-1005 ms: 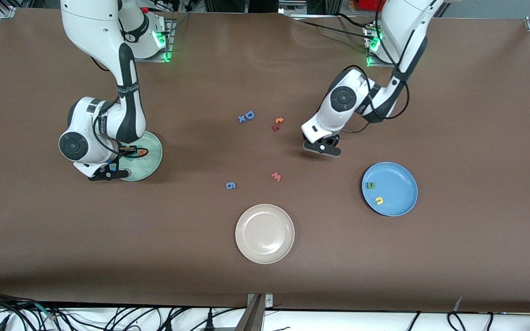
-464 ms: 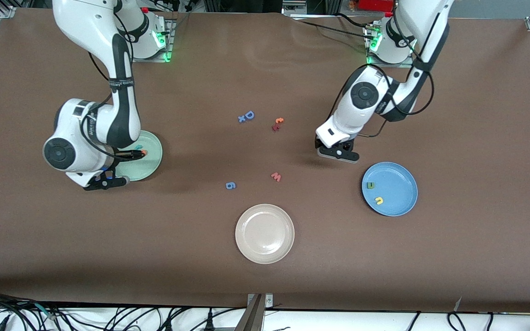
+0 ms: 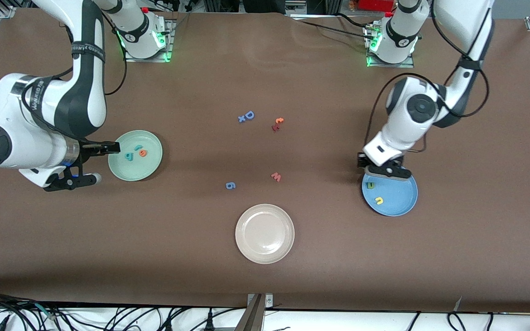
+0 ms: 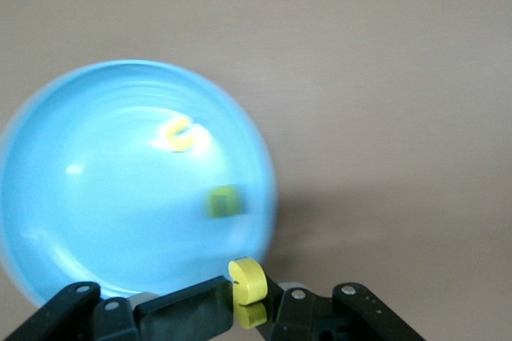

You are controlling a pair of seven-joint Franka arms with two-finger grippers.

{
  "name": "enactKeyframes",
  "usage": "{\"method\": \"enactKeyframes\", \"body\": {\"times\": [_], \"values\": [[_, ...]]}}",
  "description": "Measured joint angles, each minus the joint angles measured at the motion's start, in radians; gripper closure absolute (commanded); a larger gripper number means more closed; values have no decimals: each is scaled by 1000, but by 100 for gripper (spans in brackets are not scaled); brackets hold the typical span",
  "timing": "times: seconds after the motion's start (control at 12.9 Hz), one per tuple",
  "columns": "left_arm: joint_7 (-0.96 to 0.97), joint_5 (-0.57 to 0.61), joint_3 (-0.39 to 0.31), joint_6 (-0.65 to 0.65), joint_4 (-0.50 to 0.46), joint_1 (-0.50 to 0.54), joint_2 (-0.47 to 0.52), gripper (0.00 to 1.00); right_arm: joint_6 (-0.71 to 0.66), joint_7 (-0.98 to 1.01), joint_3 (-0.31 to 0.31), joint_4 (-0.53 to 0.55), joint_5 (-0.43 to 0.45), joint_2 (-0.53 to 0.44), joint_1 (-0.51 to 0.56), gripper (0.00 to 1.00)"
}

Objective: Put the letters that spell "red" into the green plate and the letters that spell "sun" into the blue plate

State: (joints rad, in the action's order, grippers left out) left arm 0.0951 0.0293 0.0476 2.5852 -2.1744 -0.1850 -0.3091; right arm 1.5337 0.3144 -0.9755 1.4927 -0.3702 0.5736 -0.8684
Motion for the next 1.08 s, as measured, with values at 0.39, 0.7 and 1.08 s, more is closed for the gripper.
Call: {"method": "enactKeyframes", "body": {"times": [0.39, 0.7, 1.08], "values": [[-98, 0, -21, -5, -8, 34, -35, 1, -28, -145, 382, -40, 248, -169, 255, 0], [-99, 0, -20, -1, 29, 30, -40, 1, -33, -194, 689, -38, 269, -307, 592, 0], [-99, 0, -23, -375, 309, 36, 26, 0, -19, -203, 997, -16, 367, -463, 884, 0]]}}
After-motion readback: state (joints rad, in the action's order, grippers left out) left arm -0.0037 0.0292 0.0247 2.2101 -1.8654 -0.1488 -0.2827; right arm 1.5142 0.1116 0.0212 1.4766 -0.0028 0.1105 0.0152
